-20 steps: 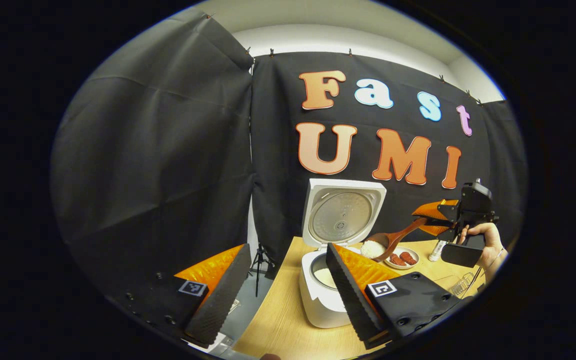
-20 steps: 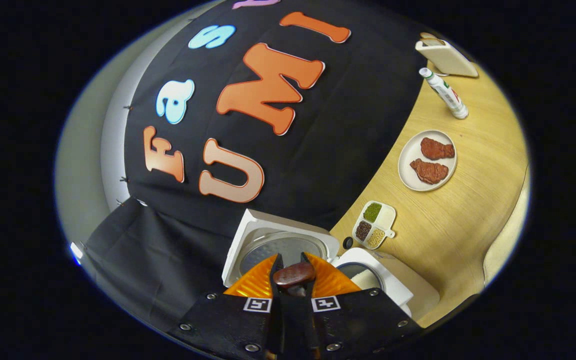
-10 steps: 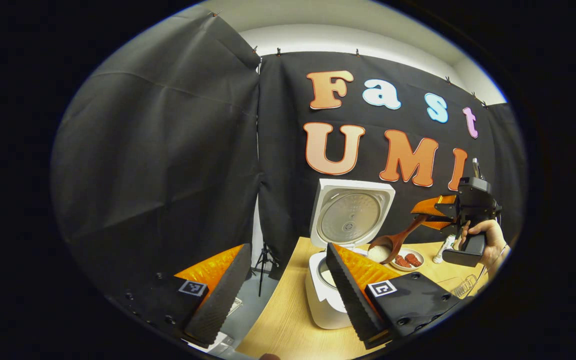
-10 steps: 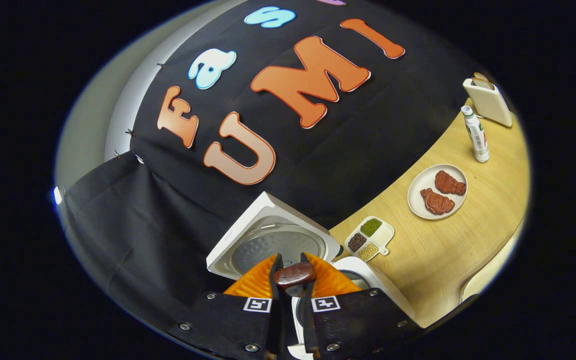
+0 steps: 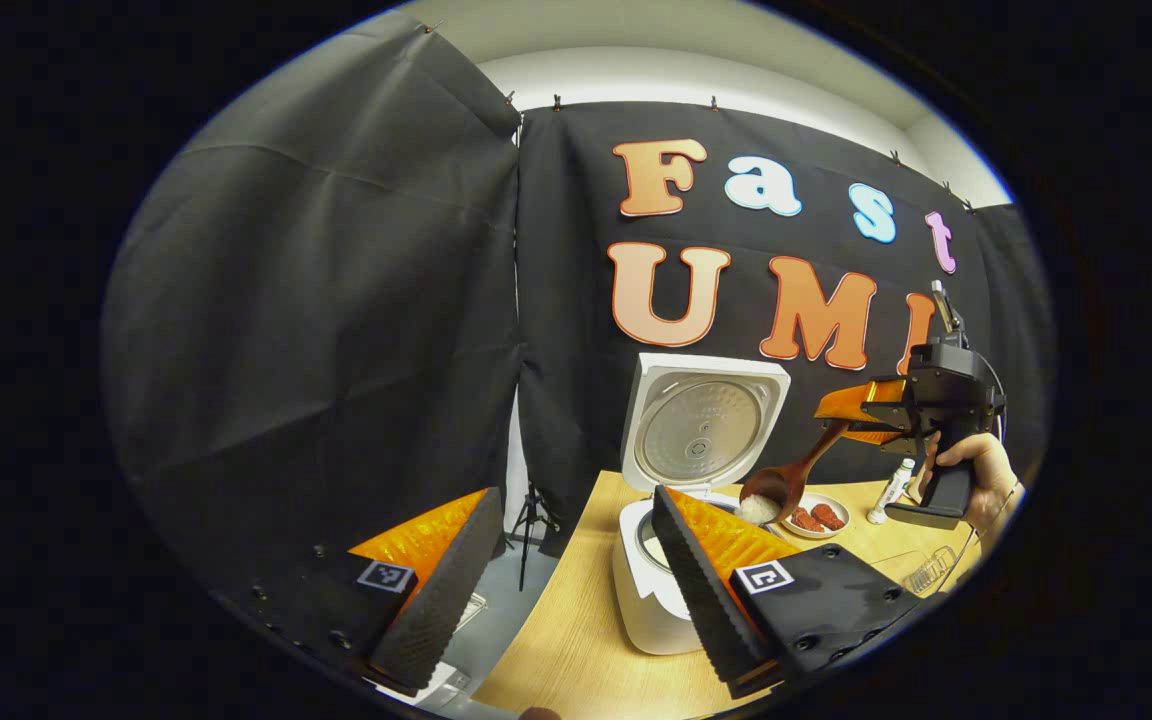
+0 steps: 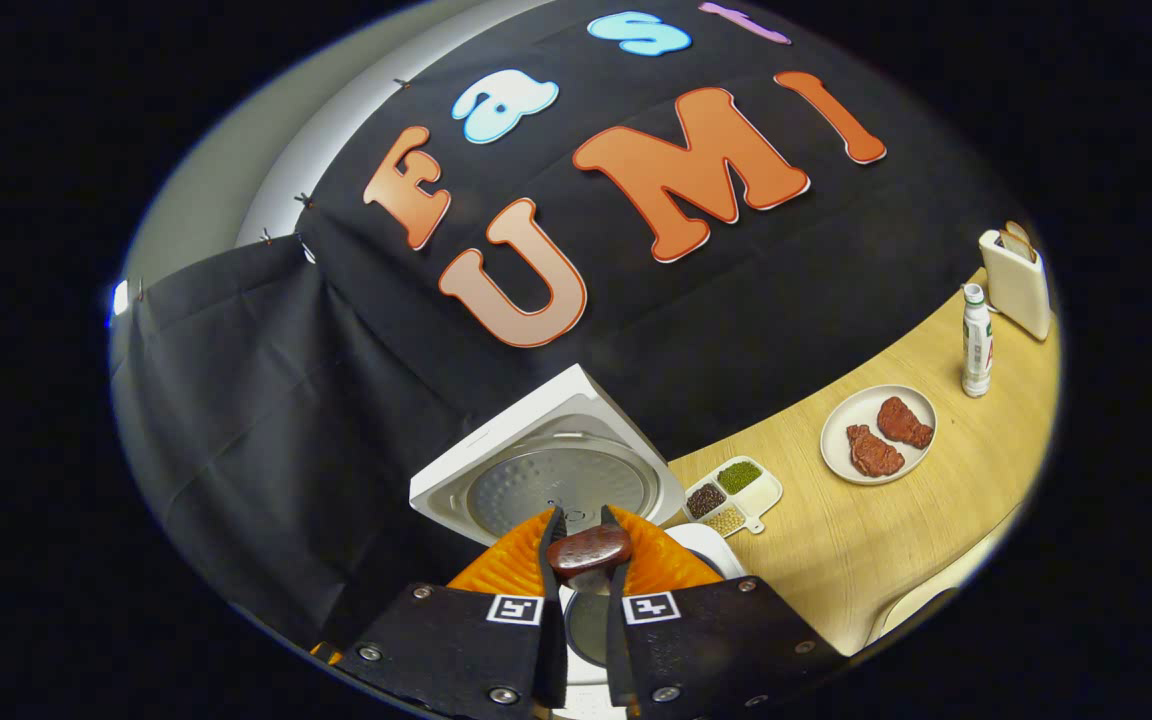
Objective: Close the left gripper, press the button to open the rice cooker; take a wooden spoon from the chopstick holder with the right hand, scoop a spoonful of rice and pour it into the rice cooker, then put the wooden spoon back into the chopstick holder.
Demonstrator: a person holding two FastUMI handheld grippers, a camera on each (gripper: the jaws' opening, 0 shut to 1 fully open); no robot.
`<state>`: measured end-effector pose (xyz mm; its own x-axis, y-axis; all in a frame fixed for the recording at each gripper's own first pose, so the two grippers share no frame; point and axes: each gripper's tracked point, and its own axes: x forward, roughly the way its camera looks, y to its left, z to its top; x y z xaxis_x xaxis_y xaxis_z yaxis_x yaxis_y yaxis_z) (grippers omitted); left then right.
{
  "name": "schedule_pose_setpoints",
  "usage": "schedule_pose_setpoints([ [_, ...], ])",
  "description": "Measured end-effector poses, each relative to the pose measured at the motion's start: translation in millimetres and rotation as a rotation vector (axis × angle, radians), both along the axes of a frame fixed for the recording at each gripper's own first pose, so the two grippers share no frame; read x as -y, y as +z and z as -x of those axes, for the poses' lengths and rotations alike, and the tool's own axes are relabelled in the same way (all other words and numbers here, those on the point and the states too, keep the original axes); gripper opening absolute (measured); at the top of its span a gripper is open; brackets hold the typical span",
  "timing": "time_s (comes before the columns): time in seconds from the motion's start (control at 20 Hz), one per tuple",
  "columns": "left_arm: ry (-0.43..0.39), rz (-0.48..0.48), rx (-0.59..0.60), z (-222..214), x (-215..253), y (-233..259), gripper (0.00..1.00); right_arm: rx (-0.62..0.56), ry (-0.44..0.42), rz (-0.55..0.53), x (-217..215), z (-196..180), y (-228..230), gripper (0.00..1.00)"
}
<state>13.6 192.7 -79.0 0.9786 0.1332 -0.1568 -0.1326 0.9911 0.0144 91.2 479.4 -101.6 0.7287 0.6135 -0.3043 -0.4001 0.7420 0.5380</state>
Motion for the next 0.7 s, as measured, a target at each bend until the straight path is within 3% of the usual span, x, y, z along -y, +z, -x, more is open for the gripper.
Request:
schedule_pose_setpoints([
  [0.7, 0.016, -0.004, -0.003, 8.6, -3.6, -2.9, 1.0, 0.203, 0.109, 0.195, -29.2, 21.5, 20.6, 0.14],
])
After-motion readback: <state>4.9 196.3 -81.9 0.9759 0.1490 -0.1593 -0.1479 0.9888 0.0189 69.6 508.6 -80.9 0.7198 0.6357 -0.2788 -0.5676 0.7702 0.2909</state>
